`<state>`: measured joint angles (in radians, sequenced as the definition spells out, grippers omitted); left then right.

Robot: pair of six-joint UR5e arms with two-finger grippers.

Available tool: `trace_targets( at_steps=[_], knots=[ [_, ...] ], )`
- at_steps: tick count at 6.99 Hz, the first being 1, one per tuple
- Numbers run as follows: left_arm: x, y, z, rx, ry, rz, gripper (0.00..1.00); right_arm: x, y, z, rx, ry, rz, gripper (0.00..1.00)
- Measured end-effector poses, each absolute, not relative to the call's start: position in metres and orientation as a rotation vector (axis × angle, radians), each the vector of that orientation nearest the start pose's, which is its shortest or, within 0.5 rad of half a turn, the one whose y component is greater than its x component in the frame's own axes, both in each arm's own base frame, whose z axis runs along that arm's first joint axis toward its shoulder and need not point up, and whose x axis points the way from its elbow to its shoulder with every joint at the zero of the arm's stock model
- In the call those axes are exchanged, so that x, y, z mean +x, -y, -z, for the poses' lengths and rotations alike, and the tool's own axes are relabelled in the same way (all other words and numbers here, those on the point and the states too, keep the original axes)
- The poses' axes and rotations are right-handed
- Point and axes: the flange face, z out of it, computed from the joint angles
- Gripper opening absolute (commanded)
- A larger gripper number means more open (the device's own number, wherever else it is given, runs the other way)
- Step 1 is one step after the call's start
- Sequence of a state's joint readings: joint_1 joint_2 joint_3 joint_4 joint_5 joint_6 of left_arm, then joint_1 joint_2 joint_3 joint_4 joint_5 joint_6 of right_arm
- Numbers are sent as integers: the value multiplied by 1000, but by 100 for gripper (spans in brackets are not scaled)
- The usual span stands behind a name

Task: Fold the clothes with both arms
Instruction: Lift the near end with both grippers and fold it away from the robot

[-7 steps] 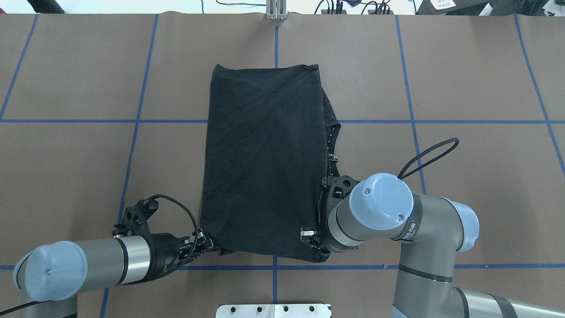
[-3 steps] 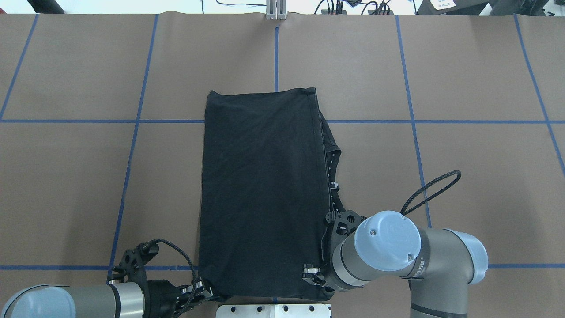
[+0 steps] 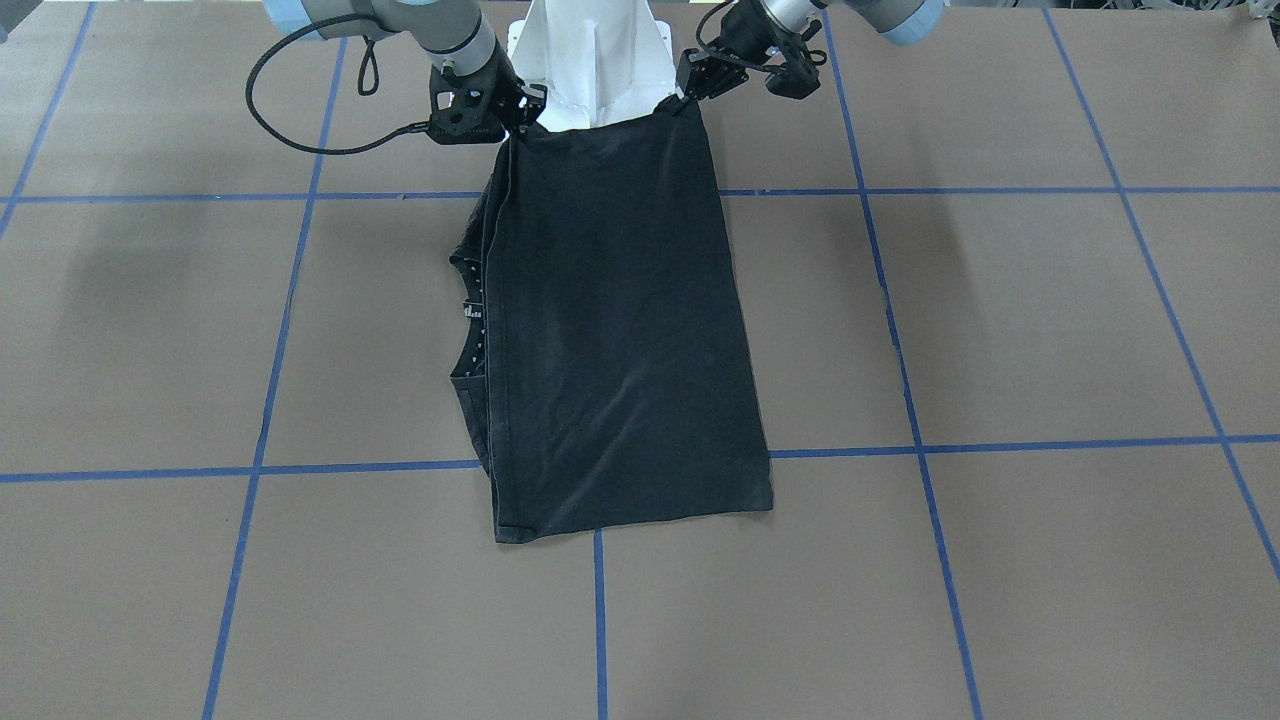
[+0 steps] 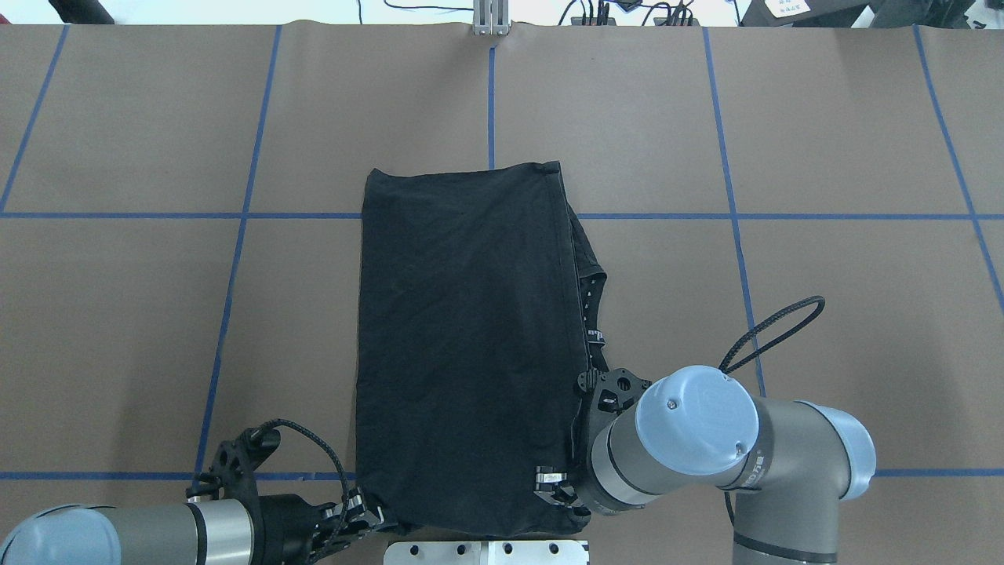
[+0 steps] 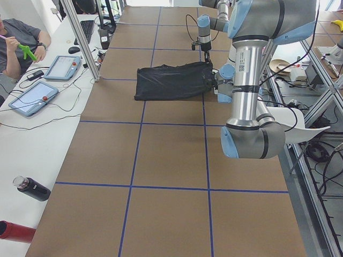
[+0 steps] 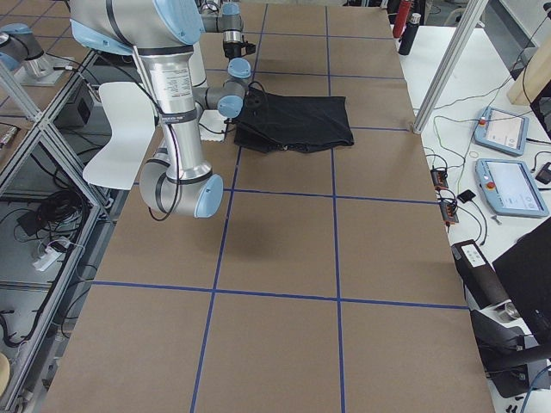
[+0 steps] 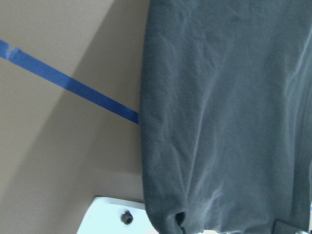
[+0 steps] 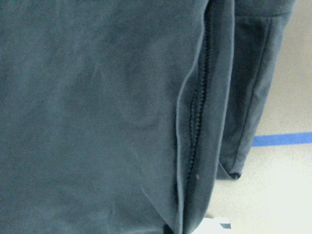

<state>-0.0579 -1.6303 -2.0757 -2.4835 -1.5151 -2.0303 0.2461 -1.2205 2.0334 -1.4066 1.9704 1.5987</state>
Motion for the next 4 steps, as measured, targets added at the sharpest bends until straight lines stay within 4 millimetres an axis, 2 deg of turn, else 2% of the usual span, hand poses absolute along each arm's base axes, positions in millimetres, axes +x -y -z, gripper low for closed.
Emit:
trace_targets(
  at_steps=[1,3,4],
  knots=[
    [445,193,-281,-215,-1495,481,0,-496,250,-239,-246,1026,-81,0],
    [417,262,-262,-111,-1549,525,0,-477,305,-229,-200,1079,-153,0],
    [413,300,-255,-51,-1563,556,0,-474,339,-224,-169,1087,-197,0]
  ],
)
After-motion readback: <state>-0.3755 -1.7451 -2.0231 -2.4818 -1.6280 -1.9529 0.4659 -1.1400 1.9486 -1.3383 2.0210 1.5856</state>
